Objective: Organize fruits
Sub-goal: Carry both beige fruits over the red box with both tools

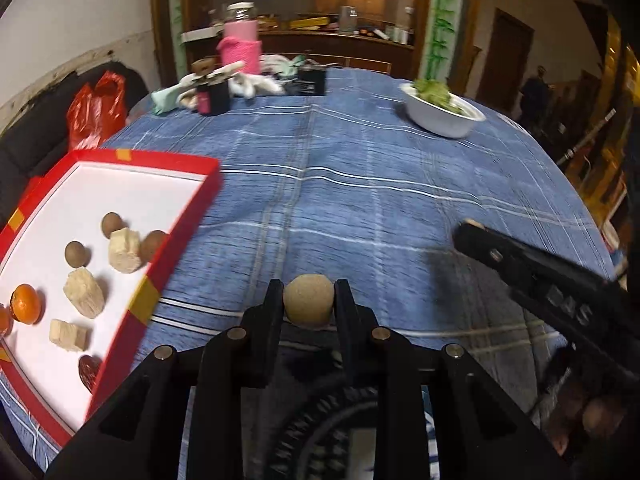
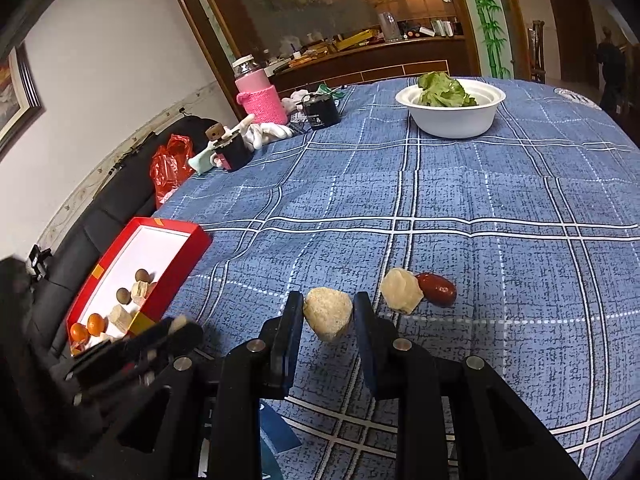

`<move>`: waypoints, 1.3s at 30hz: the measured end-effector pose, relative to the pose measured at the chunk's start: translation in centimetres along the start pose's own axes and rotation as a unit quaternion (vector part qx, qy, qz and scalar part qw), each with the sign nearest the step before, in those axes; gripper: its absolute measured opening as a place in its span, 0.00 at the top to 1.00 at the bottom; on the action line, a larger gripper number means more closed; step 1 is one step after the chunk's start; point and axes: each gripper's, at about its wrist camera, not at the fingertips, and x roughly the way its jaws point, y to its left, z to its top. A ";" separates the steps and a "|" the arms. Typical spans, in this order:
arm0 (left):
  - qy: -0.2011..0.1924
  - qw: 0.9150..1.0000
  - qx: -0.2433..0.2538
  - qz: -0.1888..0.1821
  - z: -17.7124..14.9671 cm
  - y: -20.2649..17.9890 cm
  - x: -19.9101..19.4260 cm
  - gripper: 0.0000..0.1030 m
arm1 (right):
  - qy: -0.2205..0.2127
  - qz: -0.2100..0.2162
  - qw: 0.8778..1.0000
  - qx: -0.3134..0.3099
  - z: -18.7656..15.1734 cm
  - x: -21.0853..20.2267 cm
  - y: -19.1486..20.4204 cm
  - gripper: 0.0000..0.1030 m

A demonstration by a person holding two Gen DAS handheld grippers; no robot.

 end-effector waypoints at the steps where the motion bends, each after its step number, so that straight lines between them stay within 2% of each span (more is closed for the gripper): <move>1: 0.000 1.000 0.003 0.002 -0.1 -0.3 -0.1 0.78 | 0.000 -0.002 1.000 0.001 0.0 -0.1 0.0 0.74; 6: -0.004 1.000 0.006 0.009 -0.2 -0.2 -0.4 0.78 | -0.029 -0.026 0.999 -0.006 -0.2 -2.4 0.5 0.74; 18: -0.003 1.000 0.003 -0.001 -0.3 0.1 -0.1 0.78 | -0.039 -0.075 0.996 -0.027 -4.2 -4.6 1.7 0.74; 39: -0.015 1.000 0.009 0.009 -0.4 -0.1 -0.7 0.78 | -0.053 -0.098 0.993 -0.035 -4.4 -4.8 2.2 0.74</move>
